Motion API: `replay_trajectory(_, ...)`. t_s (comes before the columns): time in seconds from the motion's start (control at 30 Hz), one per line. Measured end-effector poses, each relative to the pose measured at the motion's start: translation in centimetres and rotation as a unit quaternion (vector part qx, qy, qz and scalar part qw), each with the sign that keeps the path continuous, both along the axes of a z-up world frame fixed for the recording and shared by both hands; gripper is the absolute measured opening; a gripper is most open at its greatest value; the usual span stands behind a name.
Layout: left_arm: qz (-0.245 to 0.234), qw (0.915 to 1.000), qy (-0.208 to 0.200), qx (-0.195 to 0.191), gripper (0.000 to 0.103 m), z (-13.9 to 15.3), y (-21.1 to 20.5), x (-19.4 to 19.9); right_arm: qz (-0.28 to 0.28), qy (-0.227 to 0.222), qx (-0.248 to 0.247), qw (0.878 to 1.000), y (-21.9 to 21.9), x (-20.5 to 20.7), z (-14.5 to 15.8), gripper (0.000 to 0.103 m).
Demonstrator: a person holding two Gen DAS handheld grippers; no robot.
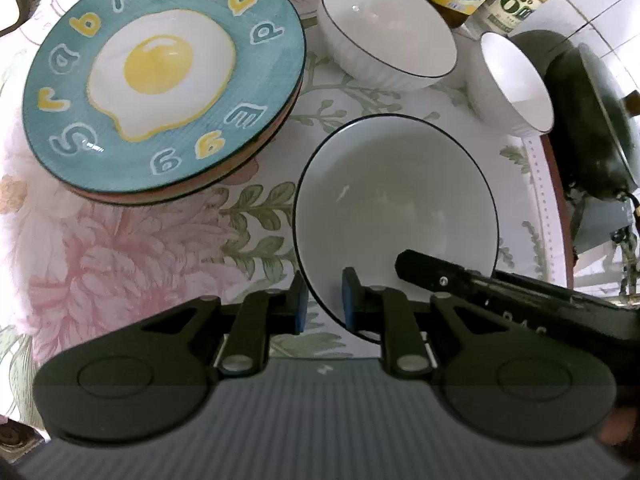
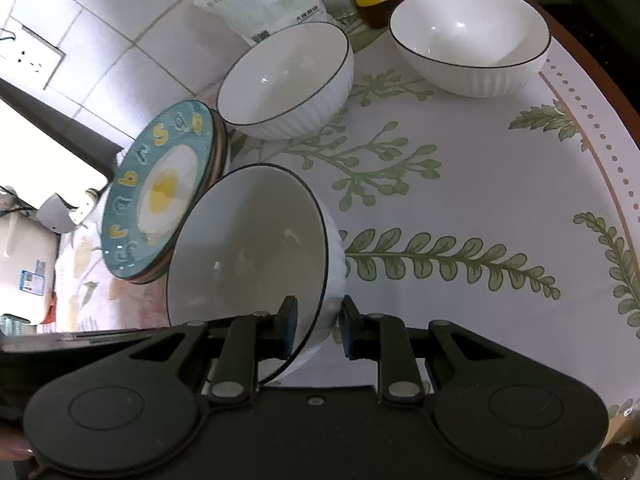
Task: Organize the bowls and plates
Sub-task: 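Carry the white bowl with both grippers toward the plate stack, then lower the white bowl beside the plate stack and open both grippers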
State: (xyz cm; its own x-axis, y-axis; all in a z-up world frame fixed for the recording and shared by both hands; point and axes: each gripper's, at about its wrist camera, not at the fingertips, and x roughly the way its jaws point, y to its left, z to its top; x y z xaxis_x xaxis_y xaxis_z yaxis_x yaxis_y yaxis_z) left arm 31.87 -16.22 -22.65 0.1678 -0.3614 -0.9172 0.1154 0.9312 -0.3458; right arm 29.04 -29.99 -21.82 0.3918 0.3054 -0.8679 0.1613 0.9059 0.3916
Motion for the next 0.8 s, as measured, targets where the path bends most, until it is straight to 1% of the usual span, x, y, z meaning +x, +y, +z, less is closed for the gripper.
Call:
replay_trajectory(0.17,0.003,0.9998,0.007,-0.017,0.016,-0.9,0.4,0.4,-0.007,-0.005,0.004,1.000,-0.2,0.3,-0.7,0.027)
replay_trajectory(0.3,0.003,0.9998,0.009,-0.018,0.017,-1.0,0.5,0.4,0.003,-0.008,-0.003,1.000,0.0,0.5,-0.6,0.027)
replay_trajectory(0.4,-0.003,0.9998,0.018,-0.006,0.019,-0.5,0.5,0.3,0.002,-0.010,-0.014,1.000,0.0,0.4,-0.1,0.029)
replay_trajectory(0.47,-0.027,0.9993,0.017,0.019,0.028,-0.1,0.3,0.3,-0.005,-0.010,-0.015,1.000,-0.3,0.2,0.4,0.030)
replay_trajectory(0.5,-0.029,0.9990,0.015,0.031,0.030,0.2,0.3,0.3,-0.010,-0.012,-0.012,1.000,-0.5,0.1,0.7,0.030)
replay_trajectory(0.6,-0.028,0.9989,0.026,0.026,0.033,1.1,0.8,0.2,-0.017,-0.020,-0.012,1.000,-1.0,-0.2,1.7,0.031)
replay_trajectory(0.63,-0.030,0.9988,0.025,0.027,0.036,1.5,0.9,0.1,-0.019,-0.023,-0.014,0.999,-1.1,-0.4,2.2,0.031)
replay_trajectory(0.67,-0.036,0.9986,0.021,0.033,0.039,2.1,0.9,-0.1,-0.019,-0.027,-0.013,0.999,-1.2,-0.6,2.7,0.031)
replay_trajectory(0.73,-0.051,0.9974,0.008,0.050,0.040,3.5,0.7,-0.6,-0.012,-0.035,-0.017,0.999,-1.2,-1.2,3.8,0.031)
replay_trajectory(0.8,-0.068,0.9956,-0.004,0.065,0.040,4.7,0.4,-1.1,0.006,-0.045,-0.032,0.998,-1.1,-1.7,4.9,0.032)
